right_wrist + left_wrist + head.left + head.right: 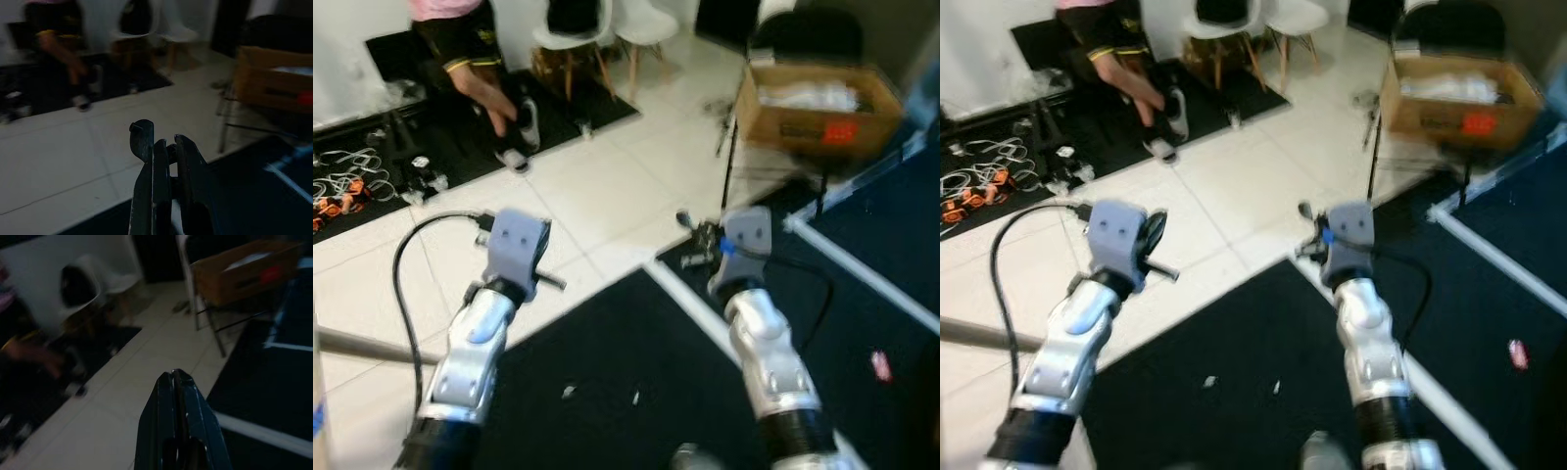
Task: Picking trash to rubbish bin
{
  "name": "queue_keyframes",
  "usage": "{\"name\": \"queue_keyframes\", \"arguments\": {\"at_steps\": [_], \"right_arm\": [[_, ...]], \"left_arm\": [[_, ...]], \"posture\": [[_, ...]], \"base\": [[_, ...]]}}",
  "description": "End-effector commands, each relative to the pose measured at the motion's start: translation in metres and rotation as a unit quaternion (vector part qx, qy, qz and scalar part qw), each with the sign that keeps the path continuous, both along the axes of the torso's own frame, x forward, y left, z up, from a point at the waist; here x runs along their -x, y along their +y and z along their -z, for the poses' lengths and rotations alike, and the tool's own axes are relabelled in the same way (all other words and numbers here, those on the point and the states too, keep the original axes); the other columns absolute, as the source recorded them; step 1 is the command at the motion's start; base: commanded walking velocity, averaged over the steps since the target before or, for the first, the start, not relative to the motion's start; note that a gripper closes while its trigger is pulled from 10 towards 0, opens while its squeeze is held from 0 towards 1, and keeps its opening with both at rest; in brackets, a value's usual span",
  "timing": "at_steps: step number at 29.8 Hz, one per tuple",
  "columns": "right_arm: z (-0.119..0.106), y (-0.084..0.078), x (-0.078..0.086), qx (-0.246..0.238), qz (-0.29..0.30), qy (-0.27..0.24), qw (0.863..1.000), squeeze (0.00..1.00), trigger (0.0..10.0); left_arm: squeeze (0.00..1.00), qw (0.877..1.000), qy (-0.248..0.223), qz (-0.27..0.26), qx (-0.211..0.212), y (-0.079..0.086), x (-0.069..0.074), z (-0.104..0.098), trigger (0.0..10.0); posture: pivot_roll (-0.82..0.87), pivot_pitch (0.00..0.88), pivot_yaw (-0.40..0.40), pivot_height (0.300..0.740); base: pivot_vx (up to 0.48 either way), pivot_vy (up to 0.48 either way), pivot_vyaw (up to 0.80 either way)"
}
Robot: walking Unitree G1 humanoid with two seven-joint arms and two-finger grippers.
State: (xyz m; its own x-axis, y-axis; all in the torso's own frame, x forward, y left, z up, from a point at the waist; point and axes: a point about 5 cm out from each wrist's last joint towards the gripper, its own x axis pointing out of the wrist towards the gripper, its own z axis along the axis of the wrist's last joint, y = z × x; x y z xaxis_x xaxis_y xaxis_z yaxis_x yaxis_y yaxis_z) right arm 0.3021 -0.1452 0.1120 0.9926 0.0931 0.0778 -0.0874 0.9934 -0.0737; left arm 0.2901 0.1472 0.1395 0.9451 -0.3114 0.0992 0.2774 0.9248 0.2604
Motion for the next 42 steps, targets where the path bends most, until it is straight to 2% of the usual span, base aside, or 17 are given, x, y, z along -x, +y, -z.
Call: {"name": "queue_keyframes", "arguments": {"at_steps": [1, 4, 7, 13, 24, 34, 36, 42], "right_arm": [[0.002, 0.003, 0.001, -0.004, 0.001, 0.0, 1.0, 0.0, 10.0], [0.003, 0.003, 0.002, -0.005, 0.002, 0.0, 1.0, 0.0, 10.0], [0.005, 0.003, 0.002, -0.006, 0.003, 0.002, 1.0, 0.0, 10.0], [0.005, 0.004, 0.002, -0.006, -0.002, 0.003, 1.0, 0.0, 10.0], [0.008, 0.008, 0.001, -0.003, -0.014, 0.011, 1.0, 0.0, 10.0], [0.01, 0.005, 0.001, 0.004, -0.022, 0.02, 1.0, 0.0, 10.0], [0.015, 0.005, 0.001, 0.003, -0.03, 0.039, 0.999, 0.0, 10.0], [0.019, 0.007, 0.001, 0.017, -0.053, 0.05, 0.997, 0.0, 10.0]], "left_arm": [[0.0, 1.0, 0.007, 0.001, -0.013, 0.005, 0.001, 0.003, 10.0], [0.0, 1.0, 0.011, -0.001, -0.01, 0.006, 0.001, 0.004, 10.0], [0.0, 0.999, 0.022, -0.029, 0.039, 0.012, 0.0, 0.005, 10.0], [0.0, 0.996, 0.028, -0.054, 0.059, 0.017, -0.002, 0.007, 10.0], [0.0, 0.994, 0.036, -0.068, 0.073, 0.017, -0.001, 0.011, 10.0], [0.0, 0.994, 0.035, -0.071, 0.081, 0.013, 0.0, 0.013, 10.0], [0.0, 0.994, 0.031, -0.073, 0.078, 0.013, 0.001, 0.014, 10.0], [0.0, 0.994, 0.036, -0.075, 0.078, 0.011, 0.003, 0.017, 10.0]], "posture": [[0.1, 0.0, 0.099, 0.74], [0.1, 0.0, 0.1, 0.74], [0.1, 0.0, 0.094, 0.74], [0.09, 0.0, 0.08, 0.74], [0.09, 0.0, 0.065, 0.74], [0.08, 0.0, 0.047, 0.74], [0.07, 0.0, 0.041, 0.74], [0.06, 0.0, 0.026, 0.74]], "base": [[0.0, 0.0, -0.8], [0.0, 0.0, -0.8], [0.0, 0.0, -0.8], [0.0, 0.0, -0.8], [0.0, 0.0, -0.8], [0.0, 0.0, -0.8], [0.0, 0.0, 0.0], [0.0, 0.0, 0.0]]}}
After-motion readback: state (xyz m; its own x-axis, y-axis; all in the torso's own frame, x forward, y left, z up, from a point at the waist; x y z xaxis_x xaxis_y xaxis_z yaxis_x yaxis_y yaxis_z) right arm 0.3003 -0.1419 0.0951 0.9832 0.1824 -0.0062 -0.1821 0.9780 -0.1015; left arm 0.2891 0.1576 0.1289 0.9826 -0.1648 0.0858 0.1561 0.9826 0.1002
